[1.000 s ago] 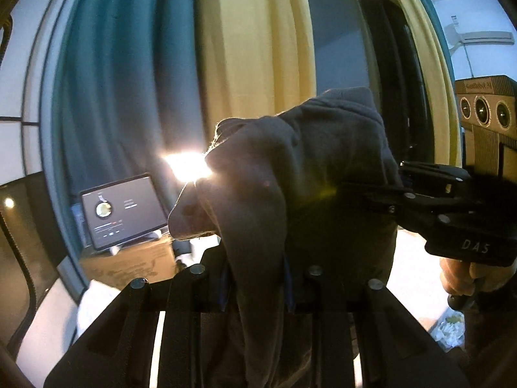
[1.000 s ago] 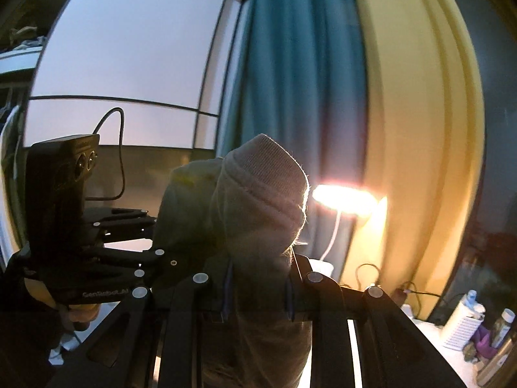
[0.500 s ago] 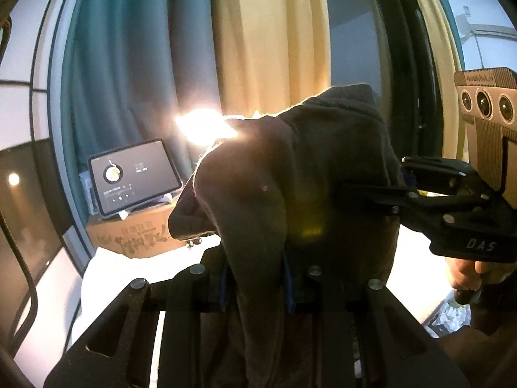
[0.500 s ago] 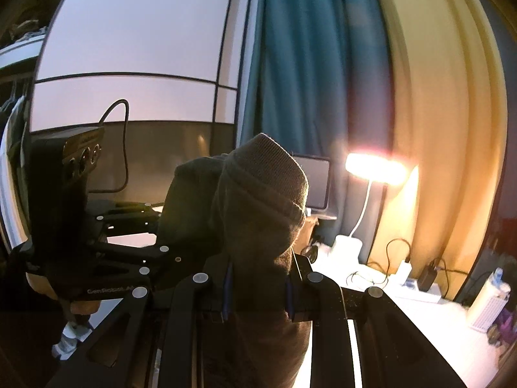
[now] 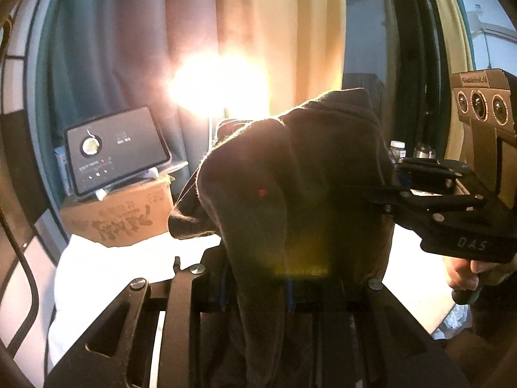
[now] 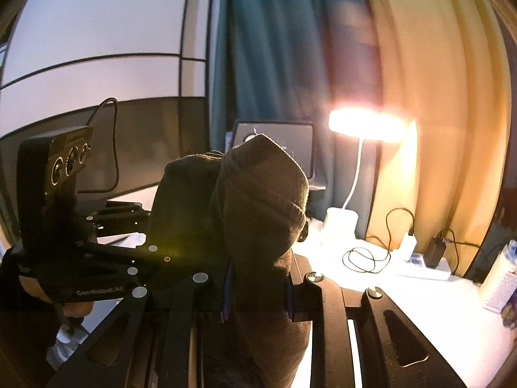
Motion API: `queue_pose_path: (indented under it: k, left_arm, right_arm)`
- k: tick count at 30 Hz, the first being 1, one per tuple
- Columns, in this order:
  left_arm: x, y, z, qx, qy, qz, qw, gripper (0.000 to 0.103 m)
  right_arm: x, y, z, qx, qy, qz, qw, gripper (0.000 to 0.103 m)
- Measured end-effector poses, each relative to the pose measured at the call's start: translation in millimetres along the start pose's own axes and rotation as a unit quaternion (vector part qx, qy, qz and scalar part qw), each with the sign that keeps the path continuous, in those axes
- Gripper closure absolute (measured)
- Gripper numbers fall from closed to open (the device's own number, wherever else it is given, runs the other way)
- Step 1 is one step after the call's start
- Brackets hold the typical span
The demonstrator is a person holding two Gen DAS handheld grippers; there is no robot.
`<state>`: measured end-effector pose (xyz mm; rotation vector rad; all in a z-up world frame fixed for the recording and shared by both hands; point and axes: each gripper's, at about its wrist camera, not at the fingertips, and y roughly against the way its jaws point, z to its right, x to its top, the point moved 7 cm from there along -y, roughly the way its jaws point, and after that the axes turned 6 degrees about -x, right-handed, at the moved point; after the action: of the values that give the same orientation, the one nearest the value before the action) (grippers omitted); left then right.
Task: Fold small clothes
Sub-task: 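Lower the folded hem end onto the shirt with both tools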
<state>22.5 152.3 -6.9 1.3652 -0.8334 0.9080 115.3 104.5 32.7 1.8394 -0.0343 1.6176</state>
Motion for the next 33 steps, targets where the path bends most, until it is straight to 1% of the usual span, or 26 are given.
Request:
queue_pose_path:
  k: [3,11,22,27,29,33]
  left_arm:
    - [-5,-20,-8,-0.004,0.005,-0.015,0.9999,0.079]
    - [-21,-67,-28,0.007,0.009,-0.053,0.9985,0.079]
    - [-40,-123,-63,0.0,0.025,-0.109,0.9938,0.079]
    - [-52,-144,-78,0.005,0.039,-0.138,0.9896,0.078]
    - [-59,-154,-86,0.011,0.048,-0.152,0.9871,0.075]
    - [-75,-171,-101,0.014,0.073,-0.18,0.9809,0.074]
  right_arm:
    - [-6,-18,10,-0.003,-0.006,-0.016,1.0,0.078]
    - [-28,-73,37,0.001,-0.031,-0.061,0.998,0.078]
    - [-55,-145,63,0.008,-0.061,-0.111,0.992,0.078]
    - [-69,-179,69,0.015,-0.066,-0.138,0.988,0.078]
    - [-77,-194,71,0.018,-0.07,-0.151,0.986,0.078]
    - [-94,-223,74,0.022,-0.076,-0.181,0.98,0.078]
